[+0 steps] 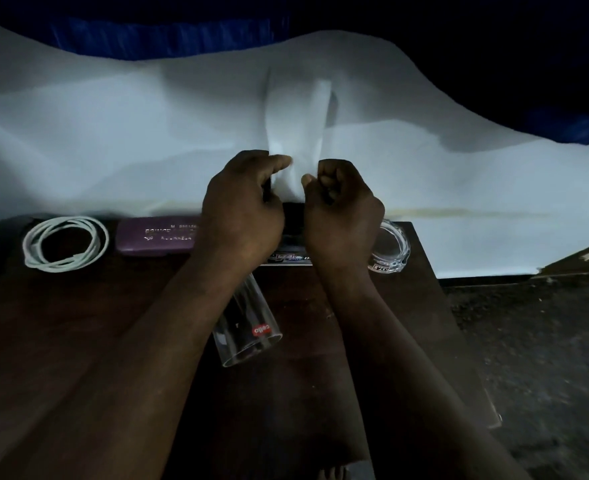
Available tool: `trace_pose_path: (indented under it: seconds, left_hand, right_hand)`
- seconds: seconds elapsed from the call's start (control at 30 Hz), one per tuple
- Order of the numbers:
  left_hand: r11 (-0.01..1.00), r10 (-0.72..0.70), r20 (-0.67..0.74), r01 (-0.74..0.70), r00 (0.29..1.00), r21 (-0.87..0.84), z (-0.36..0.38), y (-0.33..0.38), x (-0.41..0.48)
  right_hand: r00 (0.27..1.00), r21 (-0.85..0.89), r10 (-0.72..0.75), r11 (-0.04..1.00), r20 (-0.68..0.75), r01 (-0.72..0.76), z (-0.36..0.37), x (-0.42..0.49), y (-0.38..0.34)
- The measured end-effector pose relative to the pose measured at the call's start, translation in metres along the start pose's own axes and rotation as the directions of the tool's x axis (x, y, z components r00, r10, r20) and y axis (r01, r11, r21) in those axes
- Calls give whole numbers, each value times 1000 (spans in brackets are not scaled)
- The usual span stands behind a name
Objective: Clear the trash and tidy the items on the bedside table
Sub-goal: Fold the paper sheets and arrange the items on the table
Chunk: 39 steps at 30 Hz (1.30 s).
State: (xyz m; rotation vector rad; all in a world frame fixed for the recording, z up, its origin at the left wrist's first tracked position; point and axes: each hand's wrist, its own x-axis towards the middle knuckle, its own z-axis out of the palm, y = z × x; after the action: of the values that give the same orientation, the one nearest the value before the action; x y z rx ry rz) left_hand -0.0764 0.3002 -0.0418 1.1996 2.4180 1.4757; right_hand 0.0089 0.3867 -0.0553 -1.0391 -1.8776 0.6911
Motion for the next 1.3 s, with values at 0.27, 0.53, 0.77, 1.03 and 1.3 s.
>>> trace_pose_path:
  seconds: [0.27, 0.53, 0.77, 1.03, 1.3]
  left_hand:
    - [998, 55, -26, -54, 998, 31, 1, -4, 9]
    - [996, 57, 92, -63, 994, 68, 3, -15, 8]
    - [994, 65, 69, -71, 995, 81, 3, -21, 8]
    - [946, 111, 145, -150, 983, 287, 5, -21, 6]
    - [856, 73, 147, -137, 986, 499, 10, -25, 0]
  right_hand:
    - [999, 1, -26, 1000, -36, 26, 7, 5, -6]
    - [998, -130, 11, 991, 66, -2, 10, 10, 1]
    - [993, -214, -33, 975, 117, 57, 8, 9, 7]
    - [996, -185, -22, 982, 83, 37, 4, 11, 10]
    - [998, -157, -20, 987, 57, 29, 5, 10, 10]
